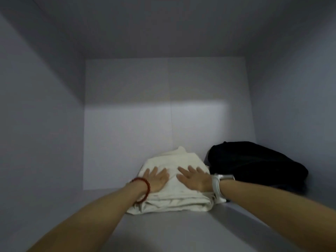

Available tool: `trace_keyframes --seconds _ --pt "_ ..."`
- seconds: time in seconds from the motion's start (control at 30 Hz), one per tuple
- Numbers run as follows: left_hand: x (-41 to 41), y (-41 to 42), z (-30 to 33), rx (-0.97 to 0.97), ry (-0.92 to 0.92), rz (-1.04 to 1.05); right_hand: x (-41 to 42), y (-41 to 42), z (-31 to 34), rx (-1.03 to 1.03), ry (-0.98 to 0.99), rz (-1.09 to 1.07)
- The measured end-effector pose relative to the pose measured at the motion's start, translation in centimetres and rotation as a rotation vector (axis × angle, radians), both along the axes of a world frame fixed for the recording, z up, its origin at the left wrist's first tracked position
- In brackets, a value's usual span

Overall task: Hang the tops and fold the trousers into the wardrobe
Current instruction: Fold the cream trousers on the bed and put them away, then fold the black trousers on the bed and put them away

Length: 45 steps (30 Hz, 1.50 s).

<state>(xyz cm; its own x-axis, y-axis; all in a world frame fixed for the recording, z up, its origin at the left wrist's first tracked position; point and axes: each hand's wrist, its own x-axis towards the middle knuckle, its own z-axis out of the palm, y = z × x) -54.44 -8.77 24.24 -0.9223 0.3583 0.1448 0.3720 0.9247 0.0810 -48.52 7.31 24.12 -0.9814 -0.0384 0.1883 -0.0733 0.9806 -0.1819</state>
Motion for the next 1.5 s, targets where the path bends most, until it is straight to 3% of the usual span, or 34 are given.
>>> trace_keyframes --seconds 0.07,0.13,0.27,0.37,0.47,0.53,0.67,0.73,0.83,1.17,1.33,1.5 --pt "-0.5 -0.5 -0.6 0.022 -0.062 0.018 -1.4 1.2 -1.0 -0.020 -0.072 0.006" --pt "0.2 -0.9 0.7 0.064 -0.012 0.025 0.0 1.3 0.0 -0.043 -0.070 -0.030" --pt "5.7 -2.8 5.4 0.025 0.262 0.093 5.7 -0.1 4.0 -0.108 0.190 0.069" --pt "13.0 -3.9 8.3 0.031 0.501 0.077 10.6 -0.8 6.2 -0.301 0.374 0.174" --pt "20.6 -4.7 8.1 0.166 0.701 0.040 16.5 -2.1 6.5 -0.474 0.515 0.258" --pt "26.7 -5.4 6.2 0.380 0.759 -0.013 20.8 -2.9 5.2 -0.653 0.609 0.334" --pt "40.0 -6.8 -3.0 0.650 0.922 -0.117 31.9 -4.7 -1.8 -0.949 0.645 0.545" --pt "44.6 -7.2 -7.6 0.717 0.884 -0.073 36.6 -5.7 -6.1 -1.004 0.575 0.641" --pt "50.1 -8.6 -14.6 0.724 0.703 0.053 41.9 -7.7 -12.8 -1.016 0.395 0.623" --pt "73.8 -21.1 -33.8 0.798 0.207 0.675 57.7 -21.8 -32.8 -0.864 -0.458 0.647" --pt "89.2 -30.3 -39.7 0.913 0.199 1.101 68.6 -35.0 -38.5 -0.713 -0.806 0.872" --pt "103.1 -38.2 -41.8 0.981 0.248 1.459 78.8 -46.8 -41.1 -0.599 -1.002 1.074"
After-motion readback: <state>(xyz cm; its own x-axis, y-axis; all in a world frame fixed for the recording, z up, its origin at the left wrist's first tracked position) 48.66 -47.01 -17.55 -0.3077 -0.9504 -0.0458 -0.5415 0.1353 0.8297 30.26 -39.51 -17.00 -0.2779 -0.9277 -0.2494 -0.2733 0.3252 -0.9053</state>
